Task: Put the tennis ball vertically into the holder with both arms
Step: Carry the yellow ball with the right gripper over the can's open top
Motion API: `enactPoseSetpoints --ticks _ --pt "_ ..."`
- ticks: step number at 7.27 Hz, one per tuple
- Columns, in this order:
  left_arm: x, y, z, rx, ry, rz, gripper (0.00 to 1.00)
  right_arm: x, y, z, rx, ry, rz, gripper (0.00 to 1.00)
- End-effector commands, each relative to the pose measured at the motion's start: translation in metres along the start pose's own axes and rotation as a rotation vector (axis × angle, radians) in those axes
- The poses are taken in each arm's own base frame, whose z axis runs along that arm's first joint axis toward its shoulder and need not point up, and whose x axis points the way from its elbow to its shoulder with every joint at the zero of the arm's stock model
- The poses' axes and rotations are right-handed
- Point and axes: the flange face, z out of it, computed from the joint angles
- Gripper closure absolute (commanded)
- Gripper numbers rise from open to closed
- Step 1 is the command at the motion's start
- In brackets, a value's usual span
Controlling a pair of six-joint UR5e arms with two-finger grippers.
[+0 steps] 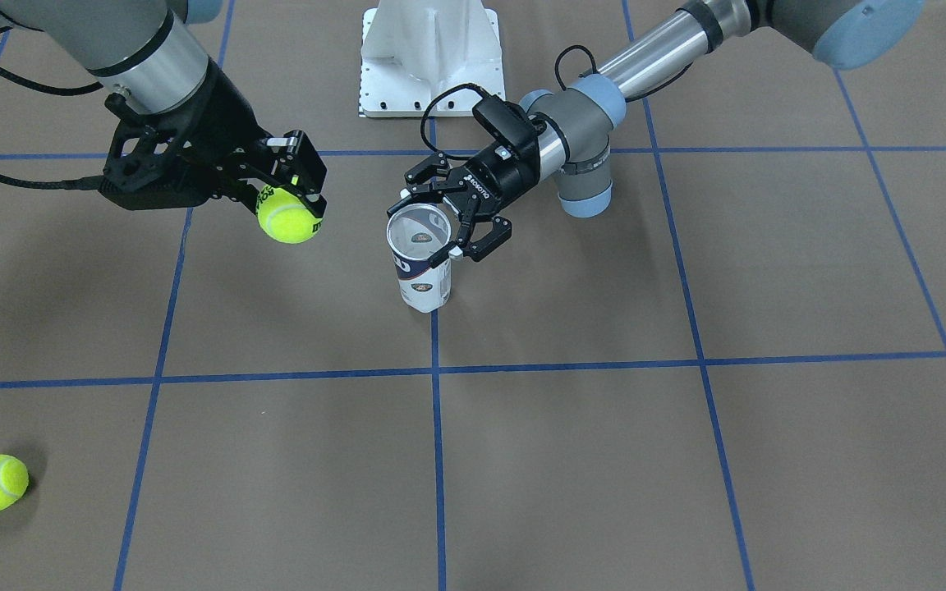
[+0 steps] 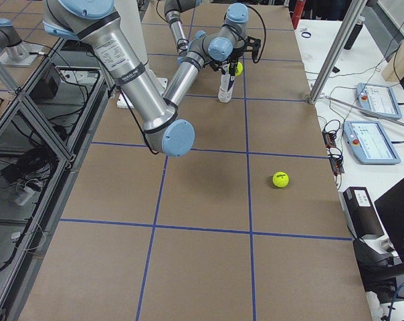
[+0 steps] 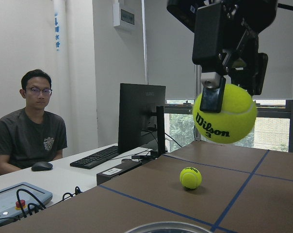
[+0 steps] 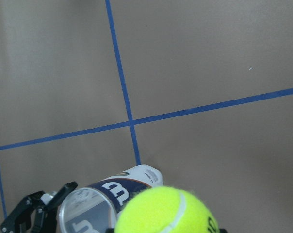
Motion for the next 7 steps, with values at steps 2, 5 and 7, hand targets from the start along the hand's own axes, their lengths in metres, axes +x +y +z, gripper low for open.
enactPoseSetpoints --ticks 2,5,7 --pt "0.000 0.001 0.000 -0.001 0.001 0.000 0.12 -0.043 0.010 0.018 0.021 -0.002 0.036 1.00" --pt "0.000 0.001 -0.001 -0.002 0.000 0.002 0.14 -0.060 0.020 0.034 0.035 0.010 0.026 1.00" --pt "0.000 0.001 0.000 -0.001 0.001 0.001 0.14 -0.068 0.029 0.046 0.038 0.019 0.032 1.00"
